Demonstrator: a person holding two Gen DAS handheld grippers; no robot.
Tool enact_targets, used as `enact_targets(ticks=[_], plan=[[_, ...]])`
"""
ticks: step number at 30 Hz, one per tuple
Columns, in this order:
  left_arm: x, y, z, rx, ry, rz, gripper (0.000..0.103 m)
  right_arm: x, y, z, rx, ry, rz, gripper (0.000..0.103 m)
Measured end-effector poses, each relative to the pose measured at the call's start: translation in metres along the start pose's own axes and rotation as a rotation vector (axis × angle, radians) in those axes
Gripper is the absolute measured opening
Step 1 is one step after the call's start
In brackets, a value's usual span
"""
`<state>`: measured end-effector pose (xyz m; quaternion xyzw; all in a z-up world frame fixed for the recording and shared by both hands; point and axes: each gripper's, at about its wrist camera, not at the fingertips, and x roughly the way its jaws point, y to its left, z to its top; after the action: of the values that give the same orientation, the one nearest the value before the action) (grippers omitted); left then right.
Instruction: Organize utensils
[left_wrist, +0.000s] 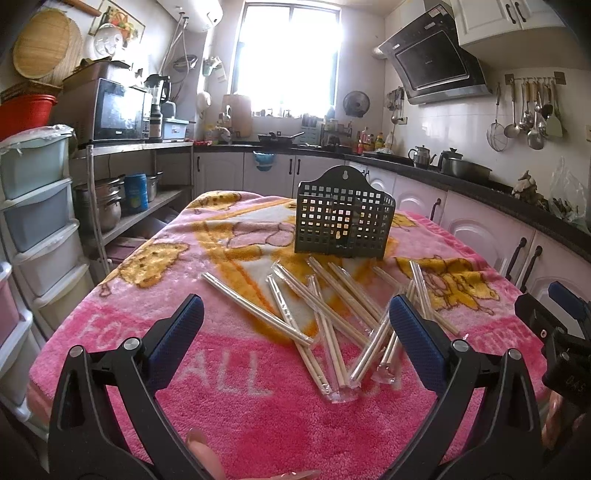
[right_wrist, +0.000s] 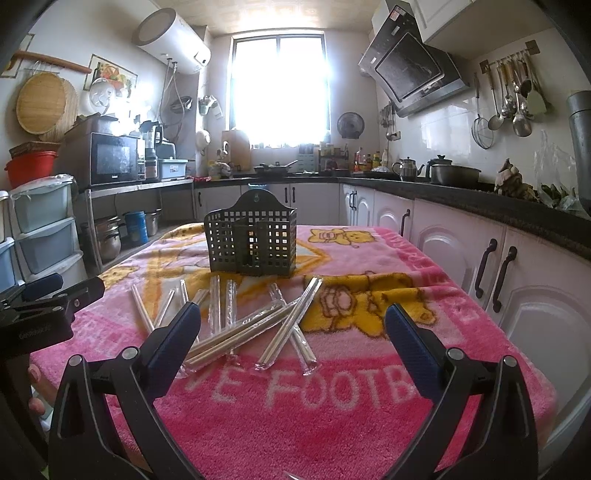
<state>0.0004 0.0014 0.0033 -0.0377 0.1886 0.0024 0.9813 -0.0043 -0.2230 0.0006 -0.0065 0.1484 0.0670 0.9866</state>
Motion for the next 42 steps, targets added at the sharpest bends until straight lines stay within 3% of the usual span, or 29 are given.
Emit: enact_targets(ticks=[29, 42], plan=[[0.003, -0.001, -0.001, -0.009, 0.0, -0.005, 0.092, 0.005, 0.003, -0.003, 0.008, 0.014, 0.008, 0.097], [0.014, 0.012, -0.004, -0.051, 0.037, -0.017, 0.092, 0.021, 0.004, 0.0, -0.03, 0.07, 0.059, 0.097]])
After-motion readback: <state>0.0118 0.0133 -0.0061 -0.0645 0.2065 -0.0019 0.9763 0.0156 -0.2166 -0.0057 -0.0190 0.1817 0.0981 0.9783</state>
